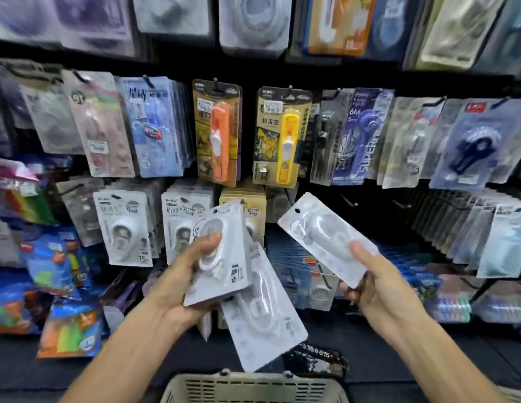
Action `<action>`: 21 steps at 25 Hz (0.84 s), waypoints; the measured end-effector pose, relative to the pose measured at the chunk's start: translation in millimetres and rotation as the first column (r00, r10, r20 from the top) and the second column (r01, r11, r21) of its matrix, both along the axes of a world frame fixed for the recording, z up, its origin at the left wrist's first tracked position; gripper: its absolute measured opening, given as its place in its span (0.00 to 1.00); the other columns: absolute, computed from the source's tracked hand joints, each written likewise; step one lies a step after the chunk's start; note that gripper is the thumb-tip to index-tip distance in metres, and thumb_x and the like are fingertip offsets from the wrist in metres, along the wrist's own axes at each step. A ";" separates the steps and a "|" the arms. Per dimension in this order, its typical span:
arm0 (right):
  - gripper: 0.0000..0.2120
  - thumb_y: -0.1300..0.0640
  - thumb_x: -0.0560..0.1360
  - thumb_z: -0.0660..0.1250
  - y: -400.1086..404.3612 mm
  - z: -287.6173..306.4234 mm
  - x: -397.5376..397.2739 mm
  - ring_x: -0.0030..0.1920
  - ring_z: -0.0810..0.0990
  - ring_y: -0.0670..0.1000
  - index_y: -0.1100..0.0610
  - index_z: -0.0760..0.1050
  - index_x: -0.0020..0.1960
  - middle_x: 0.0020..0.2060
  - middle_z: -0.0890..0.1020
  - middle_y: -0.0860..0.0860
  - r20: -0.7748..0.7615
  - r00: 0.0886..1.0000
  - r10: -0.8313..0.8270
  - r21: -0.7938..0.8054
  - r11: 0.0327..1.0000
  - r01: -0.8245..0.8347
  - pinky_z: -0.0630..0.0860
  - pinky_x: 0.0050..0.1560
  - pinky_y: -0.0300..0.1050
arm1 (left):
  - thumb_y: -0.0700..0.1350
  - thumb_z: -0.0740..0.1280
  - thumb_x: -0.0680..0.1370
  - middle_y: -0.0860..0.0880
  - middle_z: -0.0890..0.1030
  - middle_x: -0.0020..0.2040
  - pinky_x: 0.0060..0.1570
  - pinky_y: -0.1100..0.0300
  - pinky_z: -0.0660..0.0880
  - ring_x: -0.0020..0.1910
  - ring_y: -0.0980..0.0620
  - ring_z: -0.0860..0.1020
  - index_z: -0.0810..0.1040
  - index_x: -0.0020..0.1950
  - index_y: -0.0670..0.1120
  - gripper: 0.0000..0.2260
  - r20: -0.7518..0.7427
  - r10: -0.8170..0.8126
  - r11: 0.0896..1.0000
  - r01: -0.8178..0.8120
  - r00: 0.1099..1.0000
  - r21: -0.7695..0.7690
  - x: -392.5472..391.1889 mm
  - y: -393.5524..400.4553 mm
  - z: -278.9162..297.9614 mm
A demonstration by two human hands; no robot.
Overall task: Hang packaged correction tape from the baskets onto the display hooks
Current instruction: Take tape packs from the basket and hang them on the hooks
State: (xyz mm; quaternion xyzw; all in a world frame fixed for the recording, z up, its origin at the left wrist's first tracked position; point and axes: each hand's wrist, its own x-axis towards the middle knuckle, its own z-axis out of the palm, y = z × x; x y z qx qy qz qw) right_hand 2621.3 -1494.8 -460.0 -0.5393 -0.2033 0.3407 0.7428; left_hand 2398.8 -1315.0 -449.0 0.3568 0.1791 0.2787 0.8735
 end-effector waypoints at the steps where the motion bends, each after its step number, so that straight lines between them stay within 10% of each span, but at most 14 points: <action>1: 0.29 0.46 0.67 0.75 7.9 2.6 -1.2 0.29 0.83 0.54 0.55 0.78 0.65 0.48 0.87 0.56 0.030 1.000 0.010 -0.002 1.000 -0.010 0.76 0.24 0.42 | 0.45 0.81 0.61 0.41 0.87 0.49 0.37 0.45 0.84 0.43 0.43 0.87 0.88 0.50 0.43 0.18 0.058 0.011 1.000 -0.011 0.998 0.004 -1.3 9.3 2.5; 8: 0.15 0.55 0.76 0.71 50.6 -13.4 -24.0 0.47 0.87 0.61 0.52 0.78 0.62 0.51 0.87 0.56 -0.107 0.990 -0.090 0.062 0.993 0.097 0.83 0.35 0.47 | 0.48 0.75 0.68 0.42 0.85 0.55 0.45 0.43 0.84 0.50 0.42 0.86 0.85 0.61 0.44 0.22 0.196 0.082 0.996 -0.075 0.977 -0.042 7.5 21.3 -10.1; 16: 0.10 0.50 0.77 0.72 59.2 -22.9 -45.8 0.30 0.83 0.55 0.54 0.81 0.55 0.34 0.86 0.50 -0.100 0.951 -0.291 -0.008 0.956 0.292 0.74 0.23 0.43 | 0.47 0.88 0.47 0.41 0.87 0.47 0.38 0.46 0.83 0.44 0.42 0.87 0.89 0.47 0.44 0.30 0.140 -0.013 0.999 0.018 0.990 -0.029 24.5 2.6 -22.3; 21: 0.21 0.42 0.77 0.70 71.3 -14.6 -33.5 0.35 0.86 0.56 0.58 0.78 0.59 0.46 0.86 0.55 -0.067 0.989 -0.130 -0.233 0.966 0.111 0.81 0.30 0.48 | 0.46 0.88 0.51 0.39 0.86 0.53 0.41 0.46 0.83 0.48 0.41 0.87 0.88 0.51 0.43 0.30 0.196 0.022 0.999 -0.015 0.980 -0.041 20.6 2.1 -19.7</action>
